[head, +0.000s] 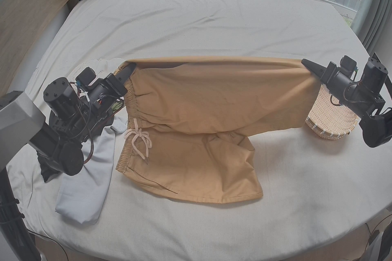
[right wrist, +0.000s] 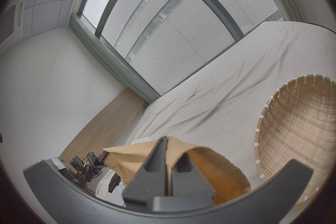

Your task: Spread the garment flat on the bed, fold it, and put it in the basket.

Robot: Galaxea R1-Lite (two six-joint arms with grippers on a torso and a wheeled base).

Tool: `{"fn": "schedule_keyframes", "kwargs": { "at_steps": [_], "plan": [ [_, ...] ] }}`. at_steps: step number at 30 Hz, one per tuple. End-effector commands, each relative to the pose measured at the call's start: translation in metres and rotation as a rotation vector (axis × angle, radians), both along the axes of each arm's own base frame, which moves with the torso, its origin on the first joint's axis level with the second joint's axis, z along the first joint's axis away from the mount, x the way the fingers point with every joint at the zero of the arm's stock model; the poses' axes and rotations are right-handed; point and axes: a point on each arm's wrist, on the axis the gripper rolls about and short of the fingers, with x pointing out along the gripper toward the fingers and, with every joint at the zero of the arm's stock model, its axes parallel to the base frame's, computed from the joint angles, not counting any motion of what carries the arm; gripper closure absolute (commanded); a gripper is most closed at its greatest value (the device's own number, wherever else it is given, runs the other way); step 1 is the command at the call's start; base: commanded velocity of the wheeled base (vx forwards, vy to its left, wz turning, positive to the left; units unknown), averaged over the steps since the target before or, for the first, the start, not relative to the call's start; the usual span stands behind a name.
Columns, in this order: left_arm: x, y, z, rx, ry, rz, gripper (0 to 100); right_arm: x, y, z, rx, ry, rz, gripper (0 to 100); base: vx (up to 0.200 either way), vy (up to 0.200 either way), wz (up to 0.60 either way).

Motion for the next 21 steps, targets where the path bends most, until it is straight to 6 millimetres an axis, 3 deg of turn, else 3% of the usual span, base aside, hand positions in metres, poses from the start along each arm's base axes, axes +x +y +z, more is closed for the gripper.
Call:
{"fn": "schedule_keyframes", "kwargs": {
  "at_steps": [1, 8, 9, 13, 17, 21],
  "plan": [
    [0.028, -0.001, -0.021, -0.004, 0.013, 0.03, 100, 0.03, 0.002, -0.019, -0.002, 0.027, -0.001, 100, 0.0, 0.0, 0.0],
    [0.046, -0.005, -0.022, -0.007, 0.006, 0.03, 100, 0.049, 0.003, -0.023, -0.012, -0.013, -0.003, 100, 0.0, 0.0, 0.0],
    [0.048, -0.006, -0.023, -0.006, 0.01, 0.03, 0, 0.049, 0.003, -0.024, -0.012, -0.011, -0.003, 0, 0.0, 0.0, 0.0],
    [0.054, -0.007, -0.022, -0.002, 0.044, 0.034, 0, 0.059, 0.001, -0.031, -0.017, -0.014, -0.041, 0, 0.0, 0.0, 0.0],
    [0.06, -0.007, -0.016, -0.02, 0.057, 0.076, 0, 0.062, -0.001, -0.024, -0.016, -0.069, -0.097, 0, 0.0, 0.0, 0.0],
    [0.061, -0.008, -0.014, -0.021, 0.063, 0.086, 0, 0.043, 0.005, -0.015, -0.019, -0.071, -0.086, 0, 0.0, 0.0, 0.0]
  ]
}}
